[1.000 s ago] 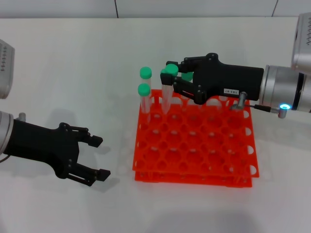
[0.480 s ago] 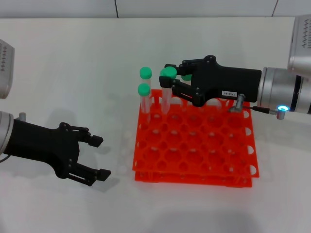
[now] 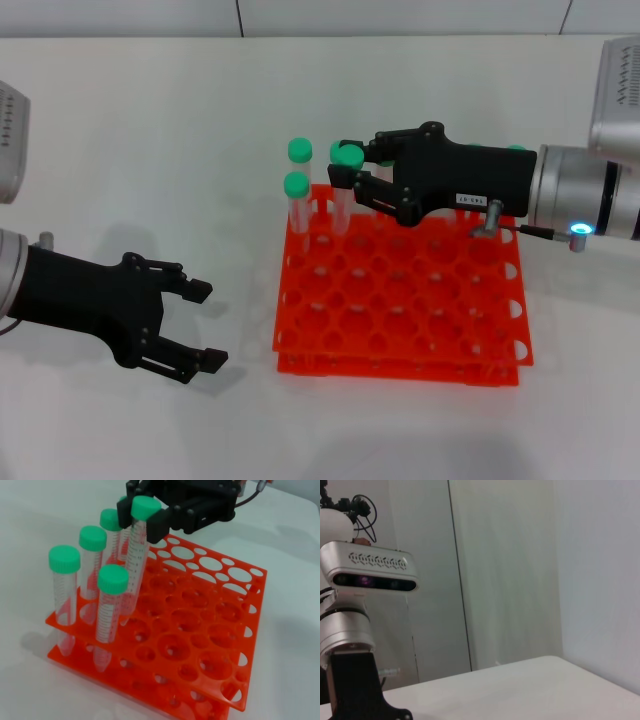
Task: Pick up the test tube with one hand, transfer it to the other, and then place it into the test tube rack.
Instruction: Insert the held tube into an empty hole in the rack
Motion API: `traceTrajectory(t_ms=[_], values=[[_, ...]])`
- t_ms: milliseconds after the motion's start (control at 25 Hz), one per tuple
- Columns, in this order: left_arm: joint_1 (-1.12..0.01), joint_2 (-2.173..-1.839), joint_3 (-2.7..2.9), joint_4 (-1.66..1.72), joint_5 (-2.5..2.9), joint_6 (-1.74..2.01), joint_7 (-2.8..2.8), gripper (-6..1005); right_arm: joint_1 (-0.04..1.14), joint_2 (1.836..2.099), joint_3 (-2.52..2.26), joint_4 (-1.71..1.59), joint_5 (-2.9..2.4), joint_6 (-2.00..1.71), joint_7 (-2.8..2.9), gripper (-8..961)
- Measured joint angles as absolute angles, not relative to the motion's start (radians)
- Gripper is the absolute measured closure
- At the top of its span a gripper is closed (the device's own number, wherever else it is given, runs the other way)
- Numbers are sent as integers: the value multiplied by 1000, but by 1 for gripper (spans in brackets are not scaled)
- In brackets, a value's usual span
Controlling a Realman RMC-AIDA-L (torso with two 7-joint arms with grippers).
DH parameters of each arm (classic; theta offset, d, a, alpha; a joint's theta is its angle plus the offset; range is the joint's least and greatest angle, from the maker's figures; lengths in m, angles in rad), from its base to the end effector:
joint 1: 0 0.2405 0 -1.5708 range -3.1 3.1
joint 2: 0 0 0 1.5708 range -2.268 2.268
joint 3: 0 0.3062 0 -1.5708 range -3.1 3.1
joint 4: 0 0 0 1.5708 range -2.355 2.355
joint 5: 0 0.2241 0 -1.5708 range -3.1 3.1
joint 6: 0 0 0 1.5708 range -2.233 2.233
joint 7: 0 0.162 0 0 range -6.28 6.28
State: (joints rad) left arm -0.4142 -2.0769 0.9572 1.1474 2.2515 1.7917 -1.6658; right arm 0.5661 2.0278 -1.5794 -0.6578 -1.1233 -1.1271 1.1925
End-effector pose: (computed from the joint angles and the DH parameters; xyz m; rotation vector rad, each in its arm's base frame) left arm -0.2972 0.3250 -0.0113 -3.0448 -0.5482 -0.0783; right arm 0.2062 0.4017 -0.1002 -2.7028 0.2889 0.8612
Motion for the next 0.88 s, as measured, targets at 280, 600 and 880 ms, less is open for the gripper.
traceTrajectory(t_ms=[280,600,880], values=[[-414,-2077,957,1147,2250,1791,-1666,119,565,2028,-1585,-656,-1125,-1124,1191,688],[-414,-2078,957,1147,2250,1791,-1666,119,566,2028,-1586,-647,-1126,-1124,1197,688],[-414,-2079,957,1147,2250,1792,-1666,119,565,2026,-1586,-647,-1125,-1124,1206,689]])
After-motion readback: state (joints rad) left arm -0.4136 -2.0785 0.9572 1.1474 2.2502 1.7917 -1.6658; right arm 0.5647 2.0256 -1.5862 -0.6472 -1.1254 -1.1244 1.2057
